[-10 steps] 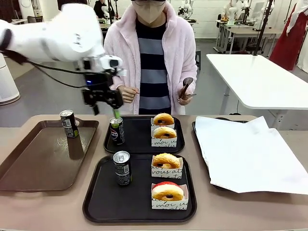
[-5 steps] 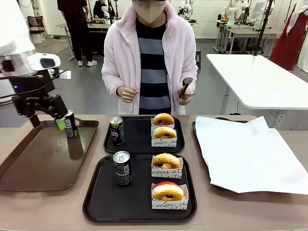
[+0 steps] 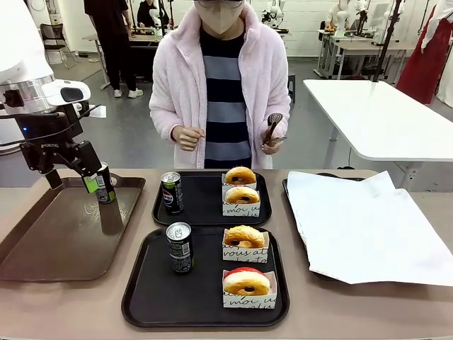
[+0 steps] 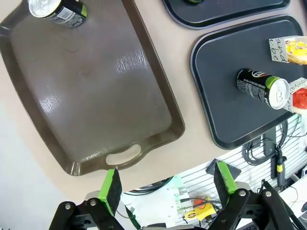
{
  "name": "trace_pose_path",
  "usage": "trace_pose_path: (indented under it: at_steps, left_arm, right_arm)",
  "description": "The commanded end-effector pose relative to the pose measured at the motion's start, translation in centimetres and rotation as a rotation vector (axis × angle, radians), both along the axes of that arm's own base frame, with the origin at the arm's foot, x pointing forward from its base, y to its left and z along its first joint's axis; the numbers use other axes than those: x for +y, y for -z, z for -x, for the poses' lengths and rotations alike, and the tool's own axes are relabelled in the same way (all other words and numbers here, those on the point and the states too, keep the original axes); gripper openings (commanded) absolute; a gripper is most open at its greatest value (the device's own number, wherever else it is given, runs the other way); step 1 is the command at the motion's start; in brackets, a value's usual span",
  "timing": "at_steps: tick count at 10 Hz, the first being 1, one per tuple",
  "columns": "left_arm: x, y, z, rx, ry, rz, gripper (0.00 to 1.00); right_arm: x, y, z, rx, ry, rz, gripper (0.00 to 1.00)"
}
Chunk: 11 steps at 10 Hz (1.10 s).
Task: Set up donuts and drinks on trays.
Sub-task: Pick up one Pepsi coke from the Handle tray and place it on the Flat Tray without a Pepsi coke.
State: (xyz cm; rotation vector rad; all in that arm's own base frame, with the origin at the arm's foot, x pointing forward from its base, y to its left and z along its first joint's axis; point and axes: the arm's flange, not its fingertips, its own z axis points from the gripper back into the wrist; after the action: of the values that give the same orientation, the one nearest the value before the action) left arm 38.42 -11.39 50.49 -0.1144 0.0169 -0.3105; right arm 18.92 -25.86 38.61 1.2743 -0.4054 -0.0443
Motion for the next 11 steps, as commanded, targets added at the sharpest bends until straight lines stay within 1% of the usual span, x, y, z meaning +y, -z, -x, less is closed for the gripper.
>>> trace_pose_path:
  at_steps: [1, 2, 3, 4, 6, 7, 8, 9, 10, 11]
  left_arm:
    - [0.1, 0.0, 0.2, -0.001, -0.001, 0.0, 1.0]
    - [2.9, 0.4, -1.4, 0.028, 0.006, 0.212, 1.0]
    - [5.5, 1.2, -1.8, 0.022, 0.019, 0.382, 1.0]
    - [8.4, 2.0, -1.6, 0.005, 0.015, 0.526, 1.0]
    - [14.1, 2.7, 0.1, -0.117, 0.032, 0.745, 1.0]
    - [17.0, 3.4, 1.1, -0.115, 0.002, 0.826, 1.0]
    - [19.2, 4.3, 2.0, -0.112, -0.032, 0.868, 1.0]
    - [21.6, 5.1, 2.0, -0.089, -0.065, 0.917, 1.0]
    - [24.3, 6.3, 2.7, -0.056, -0.137, 0.97, 1.0]
    - [26.7, 7.0, 3.3, -0.008, -0.185, 1.02, 1.0]
  right_arm:
    - [-0.1, 0.0, 0.1, -0.02, -0.003, -0.006, 1.0]
    - [-0.1, 0.0, 0.1, -0.02, -0.003, -0.006, 1.0]
    - [-0.1, 0.0, 0.1, -0.02, -0.003, -0.006, 1.0]
    - [-0.1, 0.0, 0.1, -0.02, -0.003, -0.006, 1.0]
    - [-0.1, 0.0, 0.1, -0.02, -0.003, -0.006, 1.0]
    - [-0.1, 0.0, 0.1, -0.02, -0.003, -0.006, 1.0]
    - [-0.1, 0.0, 0.1, -0.02, -0.003, -0.006, 1.0]
    - [-0.1, 0.0, 0.1, -0.02, -0.003, -0.006, 1.0]
    - [-0.1, 0.0, 0.1, -0.02, -0.003, -0.006, 1.0]
    - [-0.1, 0.0, 0.1, -0.02, -0.003, -0.006, 1.0]
